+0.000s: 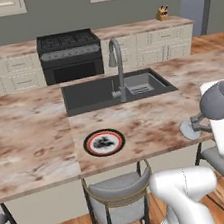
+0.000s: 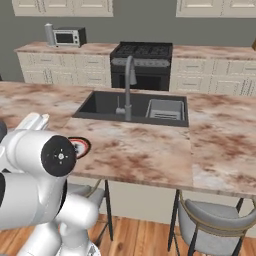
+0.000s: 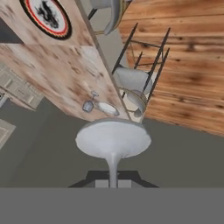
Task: Retrieve the wine glasses from the counter and place one next to each plate.
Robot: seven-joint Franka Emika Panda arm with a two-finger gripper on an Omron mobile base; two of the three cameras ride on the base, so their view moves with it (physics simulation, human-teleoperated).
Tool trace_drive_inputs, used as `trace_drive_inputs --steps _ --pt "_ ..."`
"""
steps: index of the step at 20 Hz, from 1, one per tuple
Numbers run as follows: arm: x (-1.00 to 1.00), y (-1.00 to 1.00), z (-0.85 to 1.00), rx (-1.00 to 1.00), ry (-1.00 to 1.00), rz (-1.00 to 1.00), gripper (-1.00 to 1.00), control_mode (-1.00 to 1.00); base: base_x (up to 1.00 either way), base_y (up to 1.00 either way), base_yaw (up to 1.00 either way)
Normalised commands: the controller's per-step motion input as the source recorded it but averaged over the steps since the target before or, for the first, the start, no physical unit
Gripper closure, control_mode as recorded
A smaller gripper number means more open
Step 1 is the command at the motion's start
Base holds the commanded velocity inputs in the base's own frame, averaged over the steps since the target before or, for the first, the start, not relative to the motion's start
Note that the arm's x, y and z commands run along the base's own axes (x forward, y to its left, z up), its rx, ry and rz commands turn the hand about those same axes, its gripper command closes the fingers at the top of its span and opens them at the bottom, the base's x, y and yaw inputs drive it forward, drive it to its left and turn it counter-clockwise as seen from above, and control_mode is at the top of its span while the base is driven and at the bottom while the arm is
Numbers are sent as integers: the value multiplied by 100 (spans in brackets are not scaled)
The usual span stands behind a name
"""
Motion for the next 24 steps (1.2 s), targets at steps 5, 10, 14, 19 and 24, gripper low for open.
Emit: trace_drive_inputs --steps 5,10,14,19,24 --pt "34 -15 -9 0 0 0 100 -100 41 0 -10" --pt "84 -66 -35 0 0 11 100 -100 0 0 0" --pt "86 -60 -41 0 0 14 100 -100 0 0 0" --pt "82 -21 -44 0 0 12 100 -100 0 0 0" --pt "79 -3 -37 0 0 10 100 -100 0 0 0"
